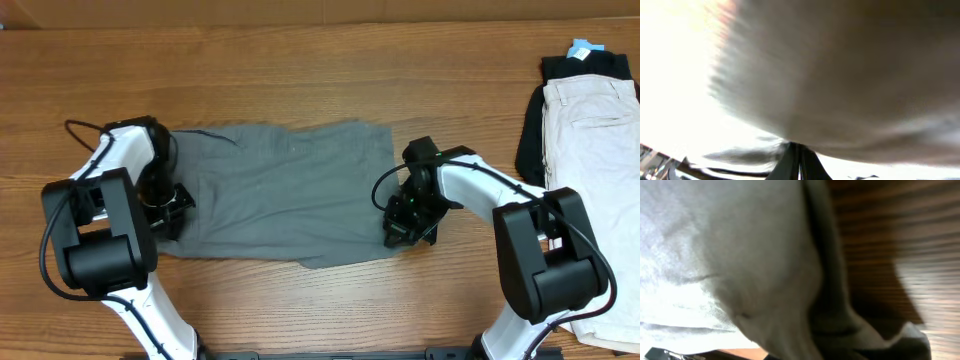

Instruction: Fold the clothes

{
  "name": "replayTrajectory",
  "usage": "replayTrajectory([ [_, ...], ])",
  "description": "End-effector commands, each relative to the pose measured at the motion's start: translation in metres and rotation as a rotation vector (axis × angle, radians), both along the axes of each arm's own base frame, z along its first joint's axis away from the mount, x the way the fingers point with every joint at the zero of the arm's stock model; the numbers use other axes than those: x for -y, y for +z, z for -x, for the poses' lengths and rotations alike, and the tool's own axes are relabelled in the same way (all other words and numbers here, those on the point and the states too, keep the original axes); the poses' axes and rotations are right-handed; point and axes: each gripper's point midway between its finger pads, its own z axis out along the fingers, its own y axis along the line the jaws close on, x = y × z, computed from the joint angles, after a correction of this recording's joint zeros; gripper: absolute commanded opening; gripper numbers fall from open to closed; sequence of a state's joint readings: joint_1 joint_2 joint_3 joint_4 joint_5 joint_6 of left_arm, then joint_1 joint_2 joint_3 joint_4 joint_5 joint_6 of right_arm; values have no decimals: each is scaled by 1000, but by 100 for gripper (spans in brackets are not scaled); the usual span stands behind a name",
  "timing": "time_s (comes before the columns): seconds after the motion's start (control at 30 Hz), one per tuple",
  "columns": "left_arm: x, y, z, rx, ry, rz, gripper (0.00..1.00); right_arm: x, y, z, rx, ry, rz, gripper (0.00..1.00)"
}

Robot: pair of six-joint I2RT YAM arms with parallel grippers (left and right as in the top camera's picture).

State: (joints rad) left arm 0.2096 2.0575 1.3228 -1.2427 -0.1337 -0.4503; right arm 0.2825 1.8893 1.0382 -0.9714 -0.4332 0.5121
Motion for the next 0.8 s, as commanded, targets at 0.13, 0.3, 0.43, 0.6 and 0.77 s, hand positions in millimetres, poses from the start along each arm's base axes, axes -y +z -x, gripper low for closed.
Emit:
replayTrajectory([
  [0.13,-9,30,-19,72,30,-60,4,72,-9,-14,63,-45,357,4],
  [0.3,-12,67,-32,211,32,-87,4,77,34,-34,186,-82,355,4],
  [0.43,-12,92,-46,349,39,-97,46,75,72,-56,322,-116,321,43],
  [0.6,5,89,-57,389,2,16,79,75,98,-76,419,-127,318,100],
  [0.77,10,68,-61,355,-29,74,100,76,110,-89,468,-138,326,100],
])
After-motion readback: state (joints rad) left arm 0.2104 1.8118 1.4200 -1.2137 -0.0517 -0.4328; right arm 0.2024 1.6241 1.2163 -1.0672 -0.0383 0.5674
